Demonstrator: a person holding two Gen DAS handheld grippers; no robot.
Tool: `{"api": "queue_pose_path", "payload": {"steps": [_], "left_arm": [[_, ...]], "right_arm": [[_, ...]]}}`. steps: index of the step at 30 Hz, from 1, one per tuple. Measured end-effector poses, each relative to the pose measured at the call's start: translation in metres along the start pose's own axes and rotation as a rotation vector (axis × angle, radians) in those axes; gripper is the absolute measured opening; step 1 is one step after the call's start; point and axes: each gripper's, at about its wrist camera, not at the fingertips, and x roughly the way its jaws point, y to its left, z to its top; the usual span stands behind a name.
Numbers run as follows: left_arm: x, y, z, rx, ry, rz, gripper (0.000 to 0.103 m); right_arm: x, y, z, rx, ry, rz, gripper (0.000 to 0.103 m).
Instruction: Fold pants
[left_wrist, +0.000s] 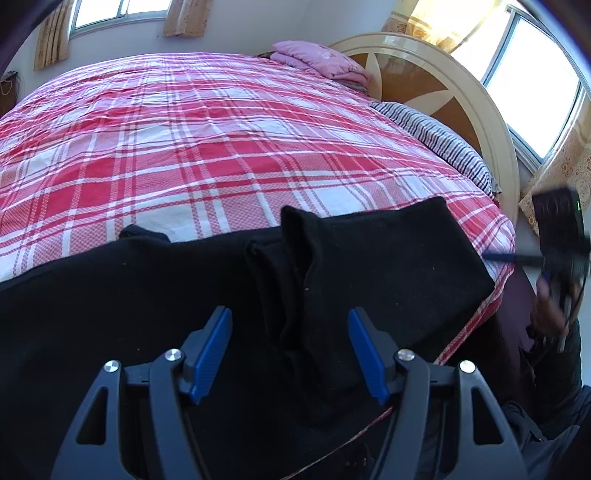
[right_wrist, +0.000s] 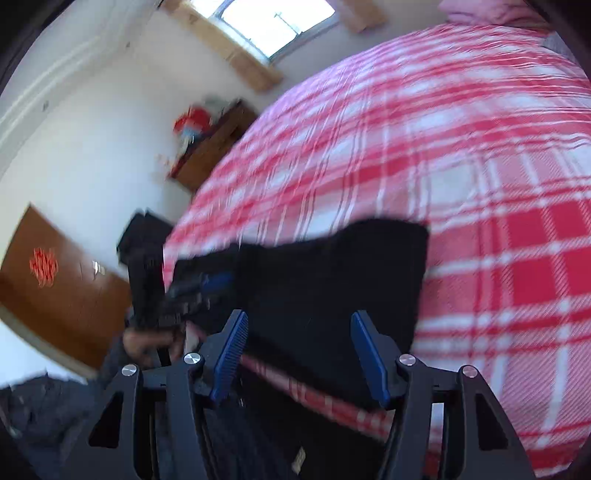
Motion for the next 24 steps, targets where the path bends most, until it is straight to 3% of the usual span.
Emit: {"api": "queue_pose_path", "payload": {"steps": [2,6,10,14,19,22,24], "left_arm": [[-0.001,0.002,0.0,-0.004,-0.004,0.011,0.068],[-0.014,0.013,0.003,-0.007,-0.024,0.036,0.068],[-0.044,0.042,0.003,0.004,-0.072,0.14,0.068],[-0.09,0.096,-0.008,-0.023,-0.132,0.341,0.073],[-0.14,0.165,-0.036,-0.102,-0.181,0.589,0.074],[-0.154,0.2,-0.056,-0.194,-0.19,0.588,0.074],[-0.152,0.216,-0.066,-0.254,-0.187,0.526,0.074]], "right_arm": [[0.018,-0.001,-0.007,-0.028,0.067,-0.099,0.06],[0.012,0.008,-0.004,-0.042,0.026,-0.098,0.06],[-0.003,0.011,0.0,-0.058,-0.076,-0.107,0.06],[-0.008,0.017,0.006,-0.047,-0.166,-0.123,0.06],[0.009,0.026,0.01,-0.029,-0.2,-0.076,0.06],[0.016,0.036,0.012,-0.052,-0.216,-0.086,0.06],[0.021,0.043,0.011,-0.074,-0.22,-0.089,0.06]]}}
